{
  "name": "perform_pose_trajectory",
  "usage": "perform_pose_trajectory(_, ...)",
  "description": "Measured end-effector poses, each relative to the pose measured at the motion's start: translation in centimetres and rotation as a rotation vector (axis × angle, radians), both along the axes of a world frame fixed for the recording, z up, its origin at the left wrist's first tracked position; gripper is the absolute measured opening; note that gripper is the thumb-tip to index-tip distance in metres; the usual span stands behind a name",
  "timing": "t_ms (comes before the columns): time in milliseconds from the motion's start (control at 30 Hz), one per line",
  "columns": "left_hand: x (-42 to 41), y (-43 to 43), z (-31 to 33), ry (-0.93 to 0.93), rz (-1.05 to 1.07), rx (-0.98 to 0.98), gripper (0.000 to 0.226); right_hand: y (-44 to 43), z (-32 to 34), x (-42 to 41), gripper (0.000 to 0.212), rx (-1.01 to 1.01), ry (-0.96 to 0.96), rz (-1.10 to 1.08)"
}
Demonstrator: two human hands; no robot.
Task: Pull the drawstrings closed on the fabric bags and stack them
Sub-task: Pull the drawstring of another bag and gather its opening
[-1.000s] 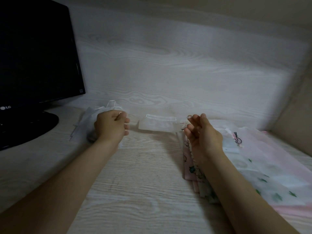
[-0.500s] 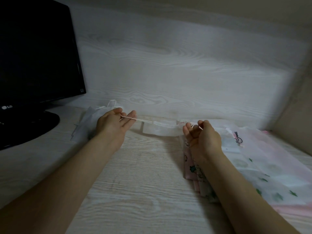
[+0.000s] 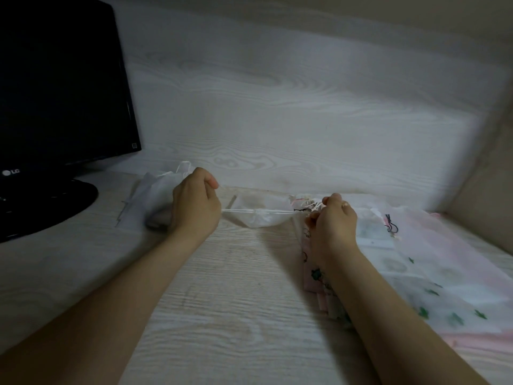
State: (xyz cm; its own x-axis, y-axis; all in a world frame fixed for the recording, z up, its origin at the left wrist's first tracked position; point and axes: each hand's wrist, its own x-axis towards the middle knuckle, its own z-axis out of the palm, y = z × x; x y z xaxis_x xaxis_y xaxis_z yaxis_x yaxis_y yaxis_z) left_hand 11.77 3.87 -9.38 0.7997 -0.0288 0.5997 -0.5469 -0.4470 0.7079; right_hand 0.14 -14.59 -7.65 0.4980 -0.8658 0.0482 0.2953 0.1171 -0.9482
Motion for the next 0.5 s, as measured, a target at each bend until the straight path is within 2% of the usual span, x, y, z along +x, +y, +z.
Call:
perform_pose_trajectory(100, 0.4, 0.1, -0.6, -0.121, -0.027, 0.186, 0.023, 0.1, -0.5, 0.2, 0.031, -0.139, 0.095, -0.079)
perform_pose_trajectory(167, 0.6, 0.0, -0.6, -0.186, -0.070, 0.314, 0.025, 0.4, -0.5, 0.1, 0.031, -0.307, 0.111, -0.128)
perform_pose_trajectory(300, 0.4, 0.5, -0.6, -0.275, -0.148, 0.475, 0.032, 1.0, -0.4, -0.8, 0.022, -0.877, 0.119, -0.197)
perform_pose_trajectory(367, 0.4, 0.9, -0.8, -0.292, -0.188, 0.488, 0.028, 0.9, -0.9, -0.8, 0.009, -1.057, 0.153, -0.165)
perform_pose_trajectory(500, 1.2, 1.4, -1.1, -0.340, -0.219, 0.493, 0.015, 0.6, -1.5, -1.1, 0.036, -1.231, 0.403, -0.062)
